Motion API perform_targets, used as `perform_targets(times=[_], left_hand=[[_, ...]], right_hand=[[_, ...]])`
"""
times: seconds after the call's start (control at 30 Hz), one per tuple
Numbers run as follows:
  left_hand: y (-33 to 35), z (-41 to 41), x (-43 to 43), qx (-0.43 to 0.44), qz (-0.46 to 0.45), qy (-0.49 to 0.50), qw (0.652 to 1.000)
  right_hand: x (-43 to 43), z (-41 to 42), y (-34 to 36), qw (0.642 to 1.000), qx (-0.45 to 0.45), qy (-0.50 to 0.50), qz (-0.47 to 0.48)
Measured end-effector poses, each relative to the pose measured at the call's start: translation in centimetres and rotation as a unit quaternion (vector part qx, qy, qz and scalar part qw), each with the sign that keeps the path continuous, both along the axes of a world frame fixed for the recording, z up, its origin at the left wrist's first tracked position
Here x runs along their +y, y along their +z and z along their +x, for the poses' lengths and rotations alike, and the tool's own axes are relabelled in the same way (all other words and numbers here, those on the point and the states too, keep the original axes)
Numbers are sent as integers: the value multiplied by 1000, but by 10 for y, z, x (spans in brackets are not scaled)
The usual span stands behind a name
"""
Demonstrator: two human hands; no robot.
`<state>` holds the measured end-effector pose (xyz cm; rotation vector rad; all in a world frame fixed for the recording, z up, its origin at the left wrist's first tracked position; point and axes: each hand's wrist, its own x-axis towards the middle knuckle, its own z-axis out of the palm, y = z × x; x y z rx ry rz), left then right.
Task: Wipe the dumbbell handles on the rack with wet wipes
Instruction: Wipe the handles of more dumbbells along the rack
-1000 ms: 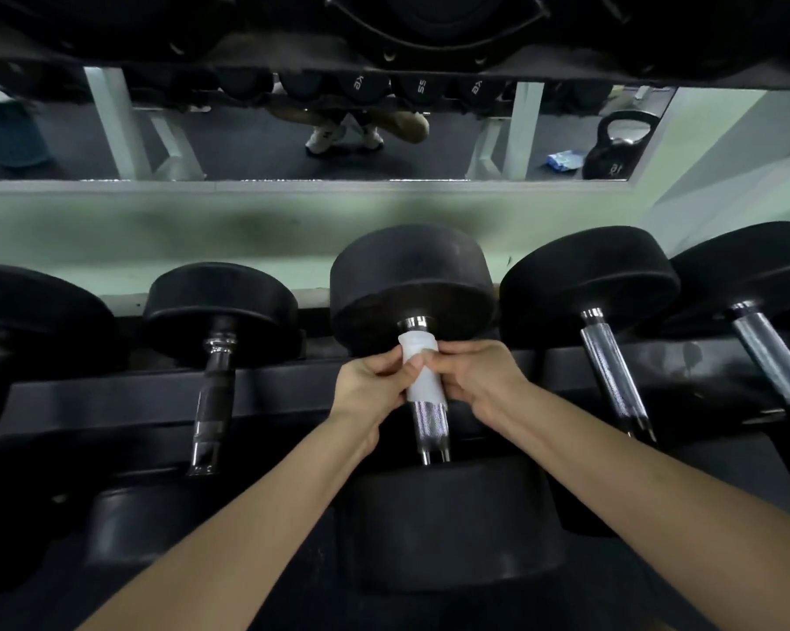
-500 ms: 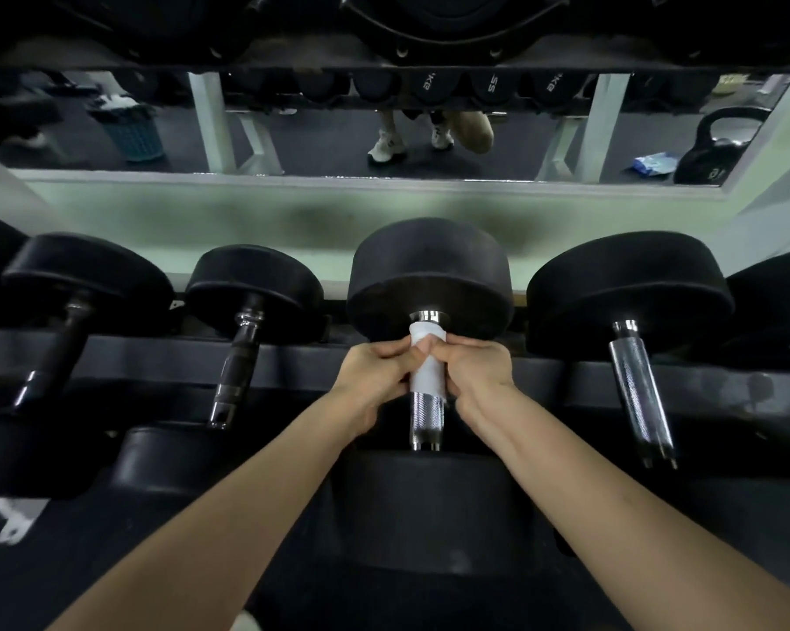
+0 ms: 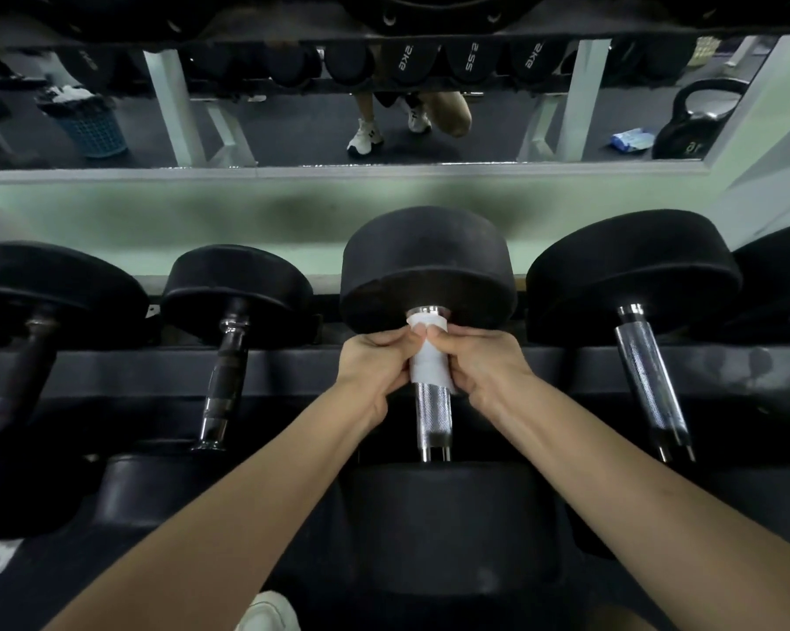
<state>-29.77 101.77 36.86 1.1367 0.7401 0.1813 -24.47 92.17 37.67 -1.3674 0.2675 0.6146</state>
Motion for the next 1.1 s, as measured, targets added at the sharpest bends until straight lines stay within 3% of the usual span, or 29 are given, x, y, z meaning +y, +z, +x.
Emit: perform_targets(times=[0.1,0.3,0.57,0.77,0.97,1.1], left_hand=[[0,-10,1,11,59,-34,998],[9,6,1,-3,-14,3,1000],[6,-12,6,20,54,-76,995],[8,-11,6,5,64,-98,993],[5,-40,9,64,111,-239,962],[17,-47,8,98,220,-292,926]], right_hand=[[-9,-8,3,999,4,33,-28],[6,8,15,999,33,14,-11],[-17,-11,15,996,-10,66,-63],[-16,-7,20,995,-12,89,-36],[-38,-21,8,979,-28,170,-110],[-44,-22,10,953,-70,228,-188]])
